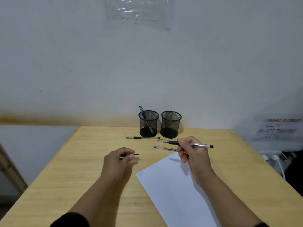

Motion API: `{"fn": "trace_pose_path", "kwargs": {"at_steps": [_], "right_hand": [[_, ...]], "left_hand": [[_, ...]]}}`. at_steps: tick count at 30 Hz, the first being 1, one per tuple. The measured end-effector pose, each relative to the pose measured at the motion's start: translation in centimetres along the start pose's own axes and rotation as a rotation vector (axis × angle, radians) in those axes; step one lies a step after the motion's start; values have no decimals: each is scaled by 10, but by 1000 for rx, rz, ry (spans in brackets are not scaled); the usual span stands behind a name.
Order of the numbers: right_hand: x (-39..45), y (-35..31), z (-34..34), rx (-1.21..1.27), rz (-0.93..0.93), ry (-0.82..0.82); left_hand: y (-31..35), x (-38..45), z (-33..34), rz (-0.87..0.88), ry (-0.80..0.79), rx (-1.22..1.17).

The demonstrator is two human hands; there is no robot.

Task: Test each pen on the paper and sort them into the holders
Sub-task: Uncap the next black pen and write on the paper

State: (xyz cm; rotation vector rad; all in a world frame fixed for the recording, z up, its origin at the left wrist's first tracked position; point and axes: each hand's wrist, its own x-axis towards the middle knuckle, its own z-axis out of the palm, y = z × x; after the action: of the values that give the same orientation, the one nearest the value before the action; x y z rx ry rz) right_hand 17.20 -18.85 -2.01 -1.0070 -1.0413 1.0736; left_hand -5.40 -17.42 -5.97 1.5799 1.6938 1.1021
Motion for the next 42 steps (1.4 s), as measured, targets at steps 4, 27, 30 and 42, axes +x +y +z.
{"fn": "trace_pose_path", "kwargs": {"at_steps": [4,27,30,42], "right_hand": [[-6,14,7,24,99,-43],[-7,65,46,-626,106,-192],[-9,71,44,-685,68,-223],[-12,74,44,-755,-6,-300]], "left_hand": [[-8,3,21,-42,-10,9],[-19,-43,34,152,22,244],[-19,-43,34,149,29,234],[-23,-41,36,180,45,245]]}}
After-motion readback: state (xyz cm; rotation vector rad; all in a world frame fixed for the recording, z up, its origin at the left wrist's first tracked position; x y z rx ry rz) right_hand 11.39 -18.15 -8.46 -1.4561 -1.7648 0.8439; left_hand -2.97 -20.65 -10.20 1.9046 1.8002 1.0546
